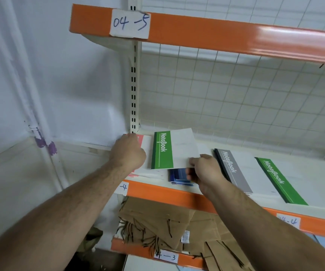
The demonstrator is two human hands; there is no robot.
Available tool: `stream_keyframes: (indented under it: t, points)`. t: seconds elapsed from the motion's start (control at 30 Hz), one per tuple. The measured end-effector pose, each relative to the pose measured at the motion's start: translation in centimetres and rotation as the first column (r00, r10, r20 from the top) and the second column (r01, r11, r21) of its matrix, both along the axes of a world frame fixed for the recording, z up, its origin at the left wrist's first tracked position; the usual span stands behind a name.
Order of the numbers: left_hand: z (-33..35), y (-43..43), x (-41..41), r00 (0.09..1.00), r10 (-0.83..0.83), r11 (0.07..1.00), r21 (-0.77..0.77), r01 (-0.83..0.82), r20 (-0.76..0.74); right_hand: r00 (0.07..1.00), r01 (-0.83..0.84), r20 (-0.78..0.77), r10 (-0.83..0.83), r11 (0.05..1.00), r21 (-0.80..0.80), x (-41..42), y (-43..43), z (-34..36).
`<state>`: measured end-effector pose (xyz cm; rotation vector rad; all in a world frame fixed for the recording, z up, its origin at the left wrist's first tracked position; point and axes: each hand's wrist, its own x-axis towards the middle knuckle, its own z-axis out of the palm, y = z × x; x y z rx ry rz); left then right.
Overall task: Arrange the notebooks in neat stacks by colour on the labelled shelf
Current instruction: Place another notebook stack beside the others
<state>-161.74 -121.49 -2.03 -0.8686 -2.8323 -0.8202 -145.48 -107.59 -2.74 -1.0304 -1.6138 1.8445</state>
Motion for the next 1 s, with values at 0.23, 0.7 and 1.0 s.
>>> stream_keyframes:
  t: [0.23, 0.7, 1.0]
  points:
    - [0.7, 3.4, 3.6, 0.998, -0.062, 0.996, 0.069, 0.063, -0.017, 0.997, 0.064, -0.037, -0.064, 0.998, 0.002, 3.9, 3.6, 0.6]
    - [-0.9, 15.8, 13.9, 0.988, -0.155, 0.985, 0.085, 0.152, 0.025, 0.991, 0.130, -0.009, -0.130, 0.991, -0.013, 15.6, 13.9, 0.1]
    - [-1.7, 22.9, 20.9, 0.967, -0.255, 0.966, 0.052, 0.254, 0.016, 0.972, 0.215, 0.086, -0.219, 0.975, 0.055, 24.4, 20.6, -1.5]
